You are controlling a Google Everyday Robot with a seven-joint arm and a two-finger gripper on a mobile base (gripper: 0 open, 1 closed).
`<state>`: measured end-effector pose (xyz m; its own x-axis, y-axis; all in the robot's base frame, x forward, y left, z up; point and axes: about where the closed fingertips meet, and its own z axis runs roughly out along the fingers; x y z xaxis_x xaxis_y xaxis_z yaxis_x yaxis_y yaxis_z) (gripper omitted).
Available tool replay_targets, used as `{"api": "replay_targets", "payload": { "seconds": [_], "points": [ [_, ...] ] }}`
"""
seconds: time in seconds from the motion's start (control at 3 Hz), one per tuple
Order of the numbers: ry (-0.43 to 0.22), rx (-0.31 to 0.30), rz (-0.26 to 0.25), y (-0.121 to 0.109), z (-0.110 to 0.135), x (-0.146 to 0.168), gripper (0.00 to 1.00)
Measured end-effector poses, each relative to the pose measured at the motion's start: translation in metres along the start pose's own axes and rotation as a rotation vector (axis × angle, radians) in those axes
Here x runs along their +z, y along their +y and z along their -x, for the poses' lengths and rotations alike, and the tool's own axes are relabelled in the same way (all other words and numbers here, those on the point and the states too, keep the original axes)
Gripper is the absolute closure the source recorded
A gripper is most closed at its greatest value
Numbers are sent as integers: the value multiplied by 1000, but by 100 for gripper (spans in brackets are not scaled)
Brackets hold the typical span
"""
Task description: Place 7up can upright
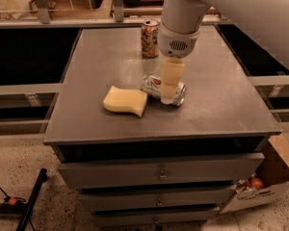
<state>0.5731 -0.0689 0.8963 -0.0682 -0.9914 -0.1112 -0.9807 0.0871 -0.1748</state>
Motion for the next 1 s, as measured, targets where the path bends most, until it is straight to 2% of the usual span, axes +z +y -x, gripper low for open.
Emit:
{"api": "replay_targets", "payload": {
  "seconds": [0.33, 0.67, 1.0],
  "points": [
    [-6, -1, 18, 0, 13, 14, 20],
    [-11, -7, 33, 5, 26, 41, 23],
    [-14, -5, 33, 5, 26, 49, 24]
  ]
}}
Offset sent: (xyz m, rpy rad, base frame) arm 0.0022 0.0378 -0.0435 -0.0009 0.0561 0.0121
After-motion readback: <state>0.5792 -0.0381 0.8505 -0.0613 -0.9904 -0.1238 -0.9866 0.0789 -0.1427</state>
